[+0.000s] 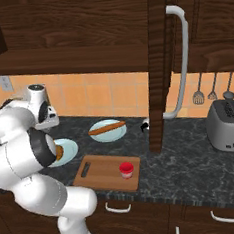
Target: From the different types of pastries on the counter, select a croissant and place it on the cutting board. Then retrieve a jar of jam from the cabinet and place it alongside the croissant on the cutting board.
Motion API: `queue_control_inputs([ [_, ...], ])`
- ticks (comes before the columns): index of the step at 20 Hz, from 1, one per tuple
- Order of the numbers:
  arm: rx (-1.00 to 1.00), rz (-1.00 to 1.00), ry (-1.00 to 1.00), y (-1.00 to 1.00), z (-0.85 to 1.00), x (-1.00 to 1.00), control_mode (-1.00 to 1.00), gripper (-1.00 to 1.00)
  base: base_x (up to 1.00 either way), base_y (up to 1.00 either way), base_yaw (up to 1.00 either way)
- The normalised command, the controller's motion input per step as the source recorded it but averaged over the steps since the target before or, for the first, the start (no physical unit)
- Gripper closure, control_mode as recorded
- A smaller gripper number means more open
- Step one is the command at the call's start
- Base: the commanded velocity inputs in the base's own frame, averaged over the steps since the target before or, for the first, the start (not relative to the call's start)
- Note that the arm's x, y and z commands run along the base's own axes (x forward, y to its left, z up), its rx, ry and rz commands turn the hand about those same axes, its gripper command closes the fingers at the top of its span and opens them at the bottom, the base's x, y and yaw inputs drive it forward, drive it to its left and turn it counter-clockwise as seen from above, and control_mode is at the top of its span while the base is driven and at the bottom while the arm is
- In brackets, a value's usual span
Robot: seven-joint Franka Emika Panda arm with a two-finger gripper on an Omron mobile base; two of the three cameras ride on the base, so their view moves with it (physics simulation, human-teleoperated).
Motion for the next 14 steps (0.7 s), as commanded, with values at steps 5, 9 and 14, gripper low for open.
queue_control_inputs([
  [5,-0.22,-0.08,0.27,-0.14,-0.21,-0.01,-1.0,-1.0,0.0,0.0,0.0],
  [9,-0.13,-0.03,0.0,-0.42,-0.48,-0.01,-1.0,-1.0,0.0,0.0,0.0],
  [14,0.01,-0.07,0.0,-0.35,-0.4,-0.1,-1.0,-1.0,0.0,0.0,0.0],
])
